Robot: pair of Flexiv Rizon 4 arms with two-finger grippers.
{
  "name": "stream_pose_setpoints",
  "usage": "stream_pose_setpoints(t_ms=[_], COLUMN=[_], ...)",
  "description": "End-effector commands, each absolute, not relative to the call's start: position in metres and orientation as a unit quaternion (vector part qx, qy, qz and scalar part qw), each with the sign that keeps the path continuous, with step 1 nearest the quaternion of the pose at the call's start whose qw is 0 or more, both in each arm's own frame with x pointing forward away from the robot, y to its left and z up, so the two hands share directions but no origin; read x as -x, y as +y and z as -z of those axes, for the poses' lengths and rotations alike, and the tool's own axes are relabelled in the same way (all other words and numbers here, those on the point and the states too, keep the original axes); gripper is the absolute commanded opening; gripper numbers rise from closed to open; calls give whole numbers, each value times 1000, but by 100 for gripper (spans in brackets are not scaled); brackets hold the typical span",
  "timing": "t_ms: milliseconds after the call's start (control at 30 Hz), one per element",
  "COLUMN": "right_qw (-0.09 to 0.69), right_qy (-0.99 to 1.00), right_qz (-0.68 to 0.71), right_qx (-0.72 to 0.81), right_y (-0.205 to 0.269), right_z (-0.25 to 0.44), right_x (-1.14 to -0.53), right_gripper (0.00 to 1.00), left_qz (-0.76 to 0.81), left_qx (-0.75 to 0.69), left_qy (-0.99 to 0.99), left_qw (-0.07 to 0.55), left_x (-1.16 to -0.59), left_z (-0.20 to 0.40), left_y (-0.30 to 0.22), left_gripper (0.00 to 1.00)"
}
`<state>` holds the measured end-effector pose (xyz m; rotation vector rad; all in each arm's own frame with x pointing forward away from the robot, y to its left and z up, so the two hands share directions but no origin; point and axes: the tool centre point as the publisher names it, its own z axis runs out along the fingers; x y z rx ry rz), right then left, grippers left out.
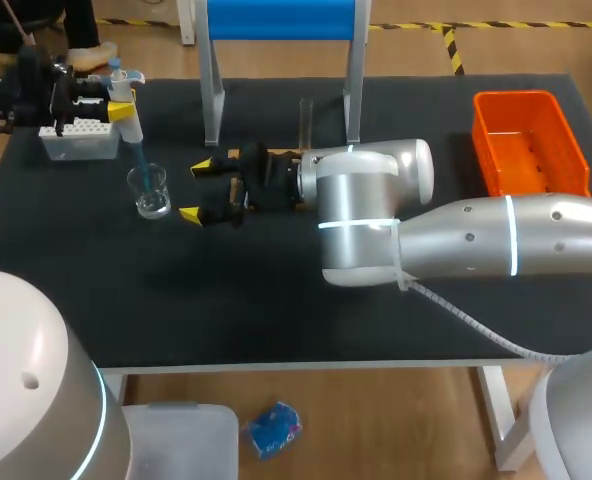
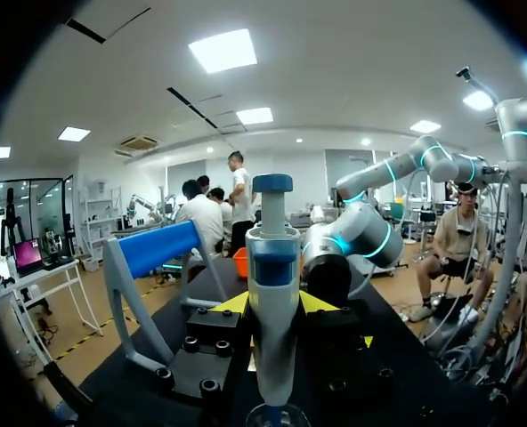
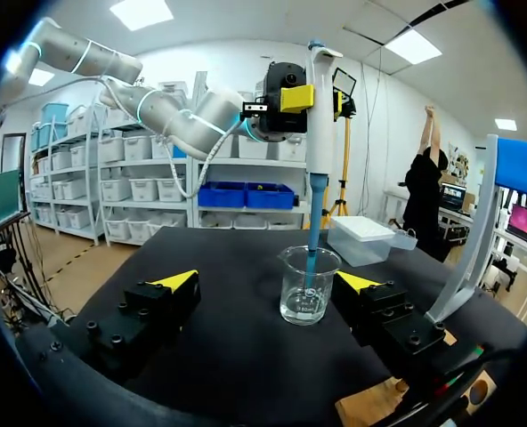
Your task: Invert the test tube, pick up the pipette, mount the tip to pipette, aspirate from beaker and dispense into the tube, eject the tip, return the pipette, and cap with the stopper.
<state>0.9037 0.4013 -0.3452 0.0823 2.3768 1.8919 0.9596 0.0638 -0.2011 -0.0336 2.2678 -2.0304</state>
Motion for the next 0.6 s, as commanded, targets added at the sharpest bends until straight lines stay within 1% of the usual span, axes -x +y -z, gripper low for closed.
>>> stream_pose_setpoints(t_ms=[33, 233, 600], right_qw=[53, 53, 53], right_qy=[781, 781, 781], right_qz=[-622, -622, -622], right_qx=[-28, -28, -28], right_y=[401, 401, 401], right_z=[345, 345, 345], right_x=[-903, -903, -903], right_gripper=[100, 100, 100], left_qz=[667, 664, 670], left_qx=[10, 19, 20], left_qy=[744, 747, 741], left_qw=[40, 25, 24], left_x=[-963, -965, -967], left_z=[202, 205, 208], left_y=[65, 64, 64], left_gripper=[0, 0, 0])
